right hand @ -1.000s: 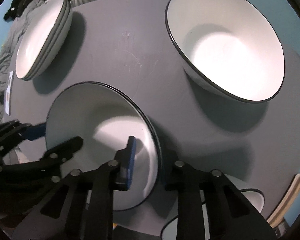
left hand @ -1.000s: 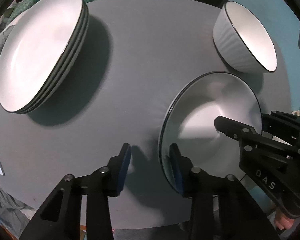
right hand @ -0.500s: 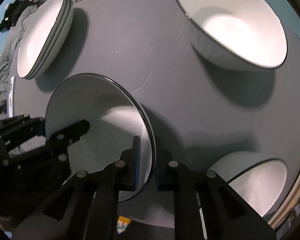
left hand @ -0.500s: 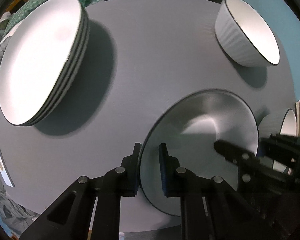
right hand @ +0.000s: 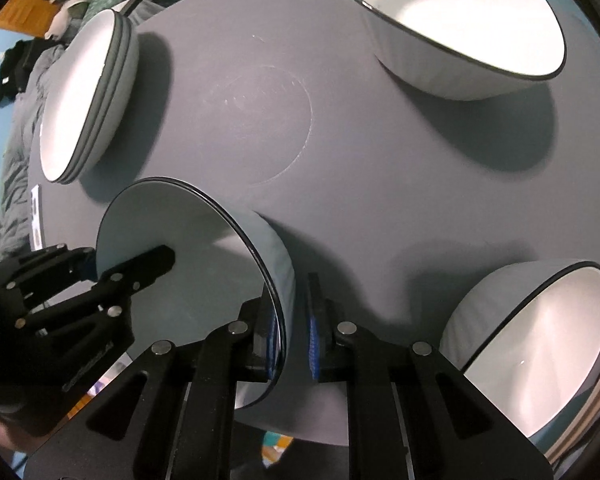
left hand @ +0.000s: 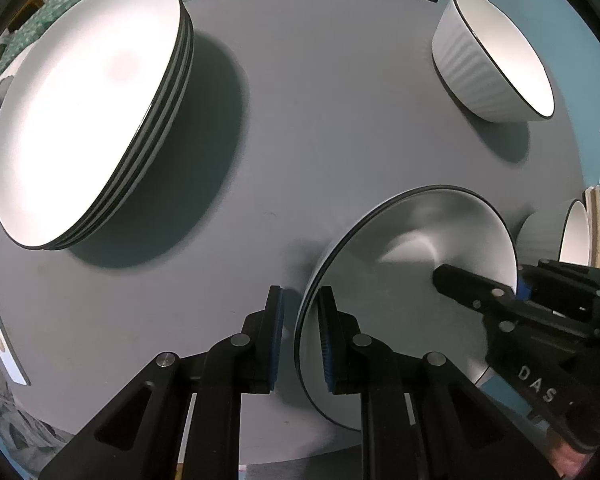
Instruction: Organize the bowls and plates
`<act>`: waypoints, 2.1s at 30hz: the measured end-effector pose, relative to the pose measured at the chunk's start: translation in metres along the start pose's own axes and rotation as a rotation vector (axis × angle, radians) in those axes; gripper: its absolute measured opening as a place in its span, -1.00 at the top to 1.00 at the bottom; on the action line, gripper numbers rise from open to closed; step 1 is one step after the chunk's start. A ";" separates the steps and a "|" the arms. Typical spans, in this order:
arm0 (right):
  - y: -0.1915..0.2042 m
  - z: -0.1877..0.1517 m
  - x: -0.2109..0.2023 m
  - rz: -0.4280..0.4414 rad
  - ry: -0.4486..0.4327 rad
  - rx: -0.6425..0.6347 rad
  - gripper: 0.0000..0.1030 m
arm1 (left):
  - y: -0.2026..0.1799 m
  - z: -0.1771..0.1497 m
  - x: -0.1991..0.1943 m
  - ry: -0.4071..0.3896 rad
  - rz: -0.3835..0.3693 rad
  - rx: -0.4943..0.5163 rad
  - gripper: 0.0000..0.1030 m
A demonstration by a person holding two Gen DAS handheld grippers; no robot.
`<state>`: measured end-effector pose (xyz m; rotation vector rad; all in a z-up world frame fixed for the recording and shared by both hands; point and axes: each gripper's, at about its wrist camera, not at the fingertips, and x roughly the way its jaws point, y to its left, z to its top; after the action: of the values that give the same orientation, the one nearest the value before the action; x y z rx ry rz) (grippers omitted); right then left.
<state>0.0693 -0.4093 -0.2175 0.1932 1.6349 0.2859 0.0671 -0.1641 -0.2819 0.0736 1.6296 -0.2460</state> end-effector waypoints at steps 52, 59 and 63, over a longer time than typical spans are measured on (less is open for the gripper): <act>-0.021 0.036 -0.096 -0.031 -0.206 0.129 0.88 | -0.047 0.102 -0.082 -0.148 -0.084 0.125 0.69; -0.042 0.062 -0.095 -0.048 -0.205 0.137 0.88 | -0.060 0.131 -0.064 -0.130 -0.070 0.116 0.69; -0.054 0.078 -0.083 -0.038 -0.173 0.147 0.88 | -0.061 0.141 -0.048 -0.096 -0.062 0.093 0.69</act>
<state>0.1567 -0.4800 -0.1604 0.2904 1.4864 0.1159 0.1964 -0.2473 -0.2355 0.0815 1.5257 -0.3678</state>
